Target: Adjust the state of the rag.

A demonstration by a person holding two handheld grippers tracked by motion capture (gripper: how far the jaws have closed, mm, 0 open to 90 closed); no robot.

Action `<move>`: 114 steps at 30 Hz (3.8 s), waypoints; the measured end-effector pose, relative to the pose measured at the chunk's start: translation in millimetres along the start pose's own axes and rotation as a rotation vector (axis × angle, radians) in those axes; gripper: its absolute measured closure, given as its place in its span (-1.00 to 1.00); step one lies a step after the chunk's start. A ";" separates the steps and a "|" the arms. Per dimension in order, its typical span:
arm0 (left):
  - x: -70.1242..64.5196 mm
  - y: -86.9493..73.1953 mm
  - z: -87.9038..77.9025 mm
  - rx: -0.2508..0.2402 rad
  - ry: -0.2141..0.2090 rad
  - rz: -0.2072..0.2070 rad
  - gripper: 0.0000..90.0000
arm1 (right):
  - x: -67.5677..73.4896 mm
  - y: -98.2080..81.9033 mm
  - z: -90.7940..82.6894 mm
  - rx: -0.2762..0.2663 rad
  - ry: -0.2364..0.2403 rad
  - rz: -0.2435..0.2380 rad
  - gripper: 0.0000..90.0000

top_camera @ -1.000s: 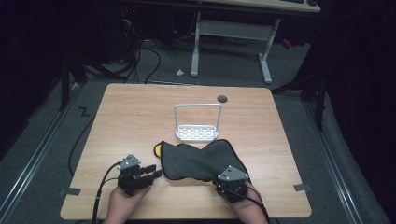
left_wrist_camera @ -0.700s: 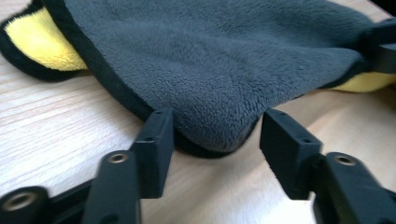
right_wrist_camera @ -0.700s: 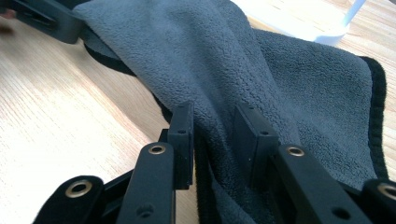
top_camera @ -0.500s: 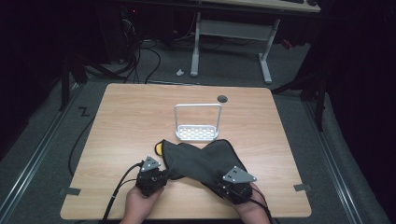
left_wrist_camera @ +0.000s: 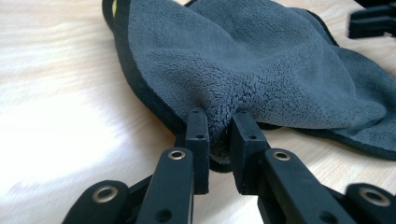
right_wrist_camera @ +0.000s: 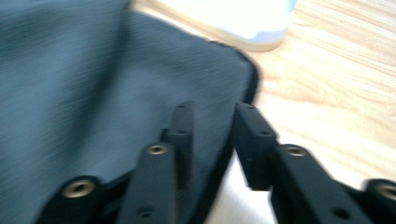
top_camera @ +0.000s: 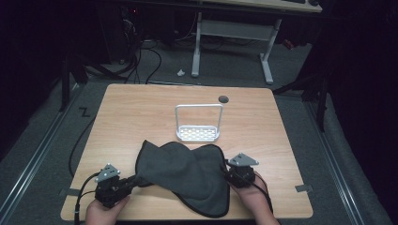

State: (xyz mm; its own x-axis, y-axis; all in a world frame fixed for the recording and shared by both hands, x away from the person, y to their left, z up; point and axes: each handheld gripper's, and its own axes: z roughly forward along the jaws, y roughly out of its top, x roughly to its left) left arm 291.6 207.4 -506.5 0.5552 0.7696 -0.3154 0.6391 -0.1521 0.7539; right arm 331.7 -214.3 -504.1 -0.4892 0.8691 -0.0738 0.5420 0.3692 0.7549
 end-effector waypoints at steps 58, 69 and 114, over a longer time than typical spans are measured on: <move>-42.9 -14.2 35.8 0.102 -0.211 0.003 0.40 | -56.1 -84.8 -68.6 0.145 -0.333 0.080 0.92; -59.7 -11.2 54.0 0.120 -0.248 -0.013 0.66 | -27.9 -68.4 -64.5 0.079 -0.256 0.015 0.83; -9.1 33.2 80.8 0.174 0.013 0.207 0.99 | -23.3 -65.1 -47.3 0.123 -0.108 0.018 0.99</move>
State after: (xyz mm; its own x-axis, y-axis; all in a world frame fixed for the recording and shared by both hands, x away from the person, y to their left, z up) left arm 350.8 145.2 -525.1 0.6776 0.7187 -0.1561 0.5947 -0.4105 0.6912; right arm 275.5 -274.1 -520.8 -0.4057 0.9039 -0.1359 0.6327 0.3850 0.6719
